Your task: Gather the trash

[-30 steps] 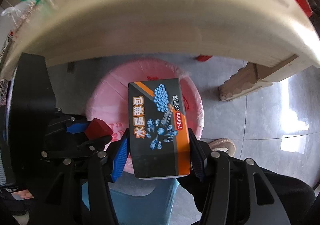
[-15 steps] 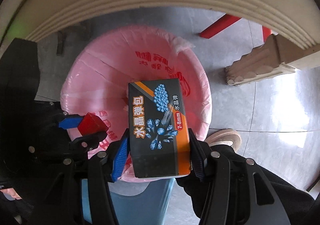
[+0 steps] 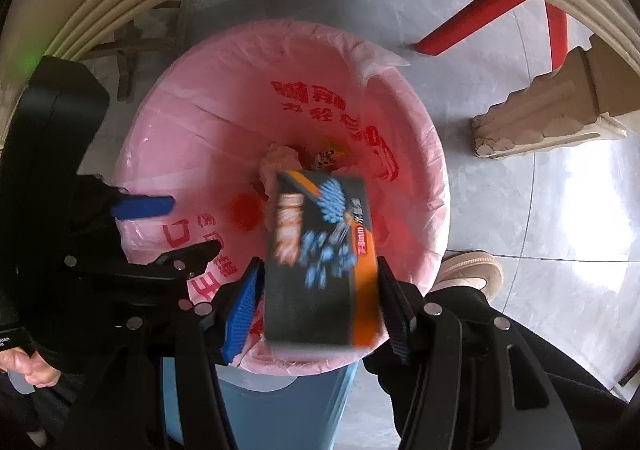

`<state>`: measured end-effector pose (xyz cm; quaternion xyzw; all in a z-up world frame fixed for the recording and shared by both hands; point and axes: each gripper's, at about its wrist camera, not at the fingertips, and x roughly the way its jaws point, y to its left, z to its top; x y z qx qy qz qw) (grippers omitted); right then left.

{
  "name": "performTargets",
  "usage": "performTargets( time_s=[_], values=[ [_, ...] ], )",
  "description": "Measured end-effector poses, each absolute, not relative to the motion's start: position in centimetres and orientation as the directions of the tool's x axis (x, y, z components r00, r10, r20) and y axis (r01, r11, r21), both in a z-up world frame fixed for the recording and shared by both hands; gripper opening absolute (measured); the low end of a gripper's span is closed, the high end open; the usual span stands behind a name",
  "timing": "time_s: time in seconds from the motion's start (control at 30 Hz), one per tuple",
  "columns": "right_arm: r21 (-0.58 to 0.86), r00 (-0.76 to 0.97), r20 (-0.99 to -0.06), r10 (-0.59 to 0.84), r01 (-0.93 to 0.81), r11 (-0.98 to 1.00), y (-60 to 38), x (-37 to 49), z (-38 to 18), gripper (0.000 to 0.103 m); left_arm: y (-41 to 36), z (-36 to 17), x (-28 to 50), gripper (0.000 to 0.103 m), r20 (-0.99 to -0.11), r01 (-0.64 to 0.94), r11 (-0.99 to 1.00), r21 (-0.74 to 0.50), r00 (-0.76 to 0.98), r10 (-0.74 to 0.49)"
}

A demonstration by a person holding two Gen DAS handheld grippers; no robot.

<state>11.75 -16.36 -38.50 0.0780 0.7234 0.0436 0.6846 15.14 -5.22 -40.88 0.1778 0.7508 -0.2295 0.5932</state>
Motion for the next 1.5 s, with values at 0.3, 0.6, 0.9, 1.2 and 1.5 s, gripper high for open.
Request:
performTargets(
  time_s=[0.3,0.6,0.9,1.2,1.5],
  values=[
    [0.154,-0.040,-0.987,0.156,0.067,0.986,-16.5,12.1,-38.3,0.074,-5.0,-41.3,15.6,0.078,-0.975,0.519,0.850,-0.087,-0.221,0.035],
    [0.129,-0.035,-0.991,0.132,0.084,0.988,-17.1,12.1,-38.2,0.074,-5.0,-41.6,15.5,0.080,-0.976,0.482,0.874,-0.065,-0.214,0.045],
    [0.068,-0.002,-0.998,0.069,0.112,0.991,-18.0,11.3,-36.2,0.075,-5.5,-39.7,14.2,0.081,-0.986,0.511,0.859,-0.020,-0.154,0.069],
    [-0.015,0.232,-0.971,-0.055,0.171,0.985,-19.8,9.2,-26.7,0.075,-5.4,-30.9,13.1,0.082,-0.997,0.424,0.905,0.031,0.081,-0.004],
    [-0.030,0.600,-0.779,-0.183,0.256,0.966,-21.0,5.4,-12.3,0.093,-4.7,-16.4,11.8,0.087,-0.888,0.298,0.955,0.010,0.442,-0.128]
  ],
)
